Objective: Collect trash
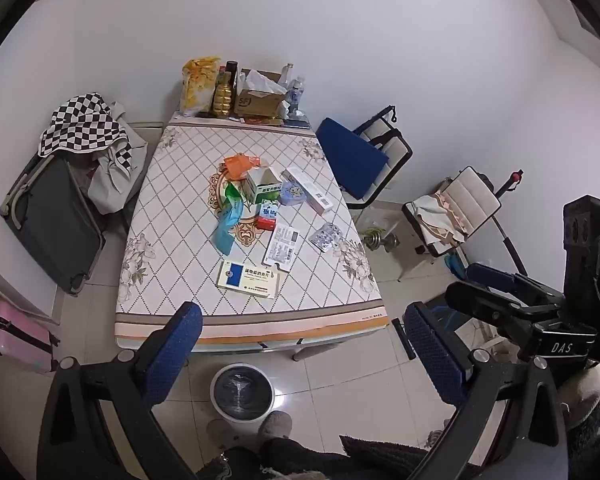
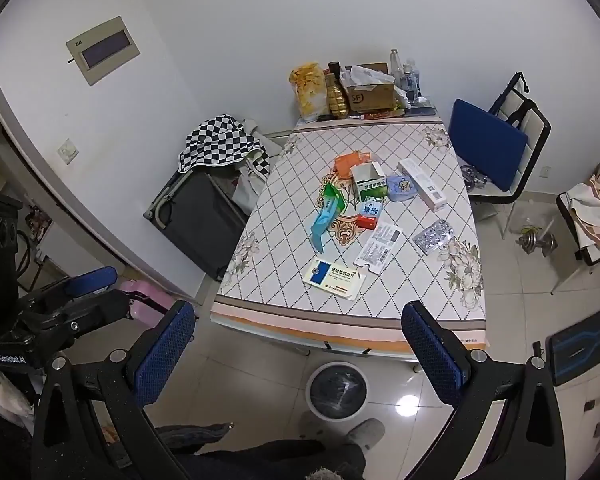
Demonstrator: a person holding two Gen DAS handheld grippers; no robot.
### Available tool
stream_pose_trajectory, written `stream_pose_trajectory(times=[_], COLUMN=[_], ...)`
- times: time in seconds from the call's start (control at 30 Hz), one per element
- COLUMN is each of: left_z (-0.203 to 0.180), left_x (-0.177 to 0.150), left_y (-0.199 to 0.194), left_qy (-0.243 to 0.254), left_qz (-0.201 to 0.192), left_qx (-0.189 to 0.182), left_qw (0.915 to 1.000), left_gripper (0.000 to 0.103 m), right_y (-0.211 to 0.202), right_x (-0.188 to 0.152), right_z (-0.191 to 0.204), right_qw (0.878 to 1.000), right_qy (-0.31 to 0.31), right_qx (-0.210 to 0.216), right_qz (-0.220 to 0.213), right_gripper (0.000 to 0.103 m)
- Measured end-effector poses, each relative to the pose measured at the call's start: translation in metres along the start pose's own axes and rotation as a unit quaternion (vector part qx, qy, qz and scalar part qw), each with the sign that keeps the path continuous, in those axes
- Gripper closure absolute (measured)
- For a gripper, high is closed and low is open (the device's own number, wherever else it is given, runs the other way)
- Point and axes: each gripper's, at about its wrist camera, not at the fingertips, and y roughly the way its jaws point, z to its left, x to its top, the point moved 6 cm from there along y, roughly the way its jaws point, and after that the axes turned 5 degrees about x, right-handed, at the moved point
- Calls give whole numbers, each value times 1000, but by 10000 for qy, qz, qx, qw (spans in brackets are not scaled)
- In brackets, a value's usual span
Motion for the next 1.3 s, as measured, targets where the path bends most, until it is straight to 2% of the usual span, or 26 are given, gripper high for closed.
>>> stream_pose_trajectory(times=[0.13,1.3], left_z=[0,-8], left_x=[3,13], left_y=[-9,-5], left_qy=[-6,101], left_qz=[-25,-77], left_qx=[-60,-151], left_qw=[10000,9998], left_gripper=[0,0], right_y=[1,1], right_x=[1,4], right_z=[0,0], right_qw=[10000,10000], right_qy=[-15,-24], right_qx=[2,90], right_qz=[-7,-37], right_gripper=[0,0])
